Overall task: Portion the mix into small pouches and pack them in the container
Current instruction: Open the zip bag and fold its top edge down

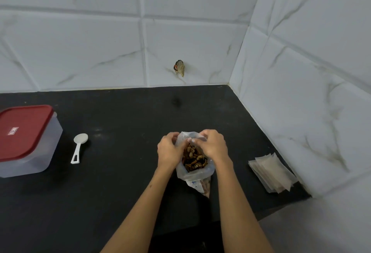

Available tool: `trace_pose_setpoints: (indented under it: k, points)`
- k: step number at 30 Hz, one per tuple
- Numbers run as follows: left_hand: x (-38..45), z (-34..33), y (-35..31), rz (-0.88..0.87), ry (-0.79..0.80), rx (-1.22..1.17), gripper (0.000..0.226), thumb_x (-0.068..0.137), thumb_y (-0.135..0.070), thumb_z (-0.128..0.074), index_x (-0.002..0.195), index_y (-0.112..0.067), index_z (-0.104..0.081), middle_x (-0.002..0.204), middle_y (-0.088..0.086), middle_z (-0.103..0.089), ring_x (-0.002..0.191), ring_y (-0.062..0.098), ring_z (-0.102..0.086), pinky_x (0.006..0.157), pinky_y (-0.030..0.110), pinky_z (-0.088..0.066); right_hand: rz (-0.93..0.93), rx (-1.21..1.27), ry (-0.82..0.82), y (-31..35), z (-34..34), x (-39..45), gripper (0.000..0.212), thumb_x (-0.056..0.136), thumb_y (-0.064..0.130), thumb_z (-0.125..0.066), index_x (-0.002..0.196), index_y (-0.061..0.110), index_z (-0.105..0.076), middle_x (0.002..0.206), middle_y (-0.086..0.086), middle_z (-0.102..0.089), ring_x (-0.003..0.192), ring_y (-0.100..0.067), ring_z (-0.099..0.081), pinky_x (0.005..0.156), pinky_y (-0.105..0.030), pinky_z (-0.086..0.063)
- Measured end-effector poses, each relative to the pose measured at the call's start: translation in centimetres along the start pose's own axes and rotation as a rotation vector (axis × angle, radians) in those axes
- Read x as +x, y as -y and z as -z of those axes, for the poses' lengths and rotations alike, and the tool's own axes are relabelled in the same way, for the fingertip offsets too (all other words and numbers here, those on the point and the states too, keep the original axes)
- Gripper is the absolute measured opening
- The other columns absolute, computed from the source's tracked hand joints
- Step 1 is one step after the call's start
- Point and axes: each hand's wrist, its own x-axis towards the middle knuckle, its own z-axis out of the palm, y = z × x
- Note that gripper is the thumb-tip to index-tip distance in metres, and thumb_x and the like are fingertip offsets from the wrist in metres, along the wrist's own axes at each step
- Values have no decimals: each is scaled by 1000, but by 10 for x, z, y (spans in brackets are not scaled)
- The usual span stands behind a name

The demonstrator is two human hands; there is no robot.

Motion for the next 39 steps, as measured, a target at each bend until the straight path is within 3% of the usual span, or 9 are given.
trace_pose_setpoints:
  k: [3,7,10,14,18,22,26,32,39]
  points:
    - [8,1,1,-46,41,-29,21,92,-34,-62,97,-14,-69,88,-1,-67,89,15,-63,72,25,-50,18,38,6,-4,-2,8,22,94,30,-58,85,13,-69,87,-3,-67,84,-19,-62,73,-35,-49]
    - [22,5,-6,158,159,-215,25,95,-19,-58,72,-12,-67,71,0,-61,74,15,-59,64,25,-46,-81,179,110,-9,0,16,31,96,18,-51,67,8,-52,69,-8,-48,69,-20,-47,63,-31,-37]
    - [29,1,-17,342,196,-246,35,92,-14,-51,58,-14,-44,59,2,-40,58,15,-40,56,29,-33,-194,402,160,-8,-4,26,22,96,12,-51,89,-3,-66,92,-19,-65,96,-27,-60,82,-34,-45]
    - [35,-4,-28,432,249,-170,40,97,-30,-38,108,1,-60,107,16,-62,96,27,-60,75,34,-42,-342,514,222,-9,-7,35,29,98,9,-43,120,7,-61,116,-10,-58,115,-25,-53,94,-33,-42]
    - [36,-11,-32,518,271,-154,57,102,-35,-30,147,0,-25,150,18,-35,135,34,-37,106,41,-34,-385,476,185,-15,-17,44,19,94,13,-49,76,14,-53,77,-7,-49,70,-18,-51,64,-27,-40]
    - [37,-12,-20,558,201,-238,55,100,-32,-41,142,2,-33,140,20,-46,126,34,-47,101,39,-41,-349,243,49,-17,-10,42,56,92,44,-56,132,9,-38,128,-10,-51,119,-29,-51,95,-41,-44]
    - [31,-1,-4,447,97,-144,68,90,-49,-56,135,0,-43,131,15,-54,119,34,-54,92,39,-47,-462,40,-14,-12,15,15,64,84,63,-55,117,8,-47,111,-10,-60,99,-26,-61,88,-39,-52]
    - [0,32,6,680,450,-30,72,74,-69,-65,102,-3,-57,95,15,-66,76,26,-67,58,33,-56,-652,274,268,-10,25,-33,43,80,34,-75,100,-1,-58,85,-15,-68,65,-18,-68,54,-25,-57]
    - [-30,28,9,799,454,-533,39,78,-4,-75,111,7,-57,84,19,-68,77,27,-69,64,37,-61,-632,820,174,-26,12,-54,9,85,-7,-62,94,-8,-59,82,-23,-67,72,-27,-68,60,-32,-60]
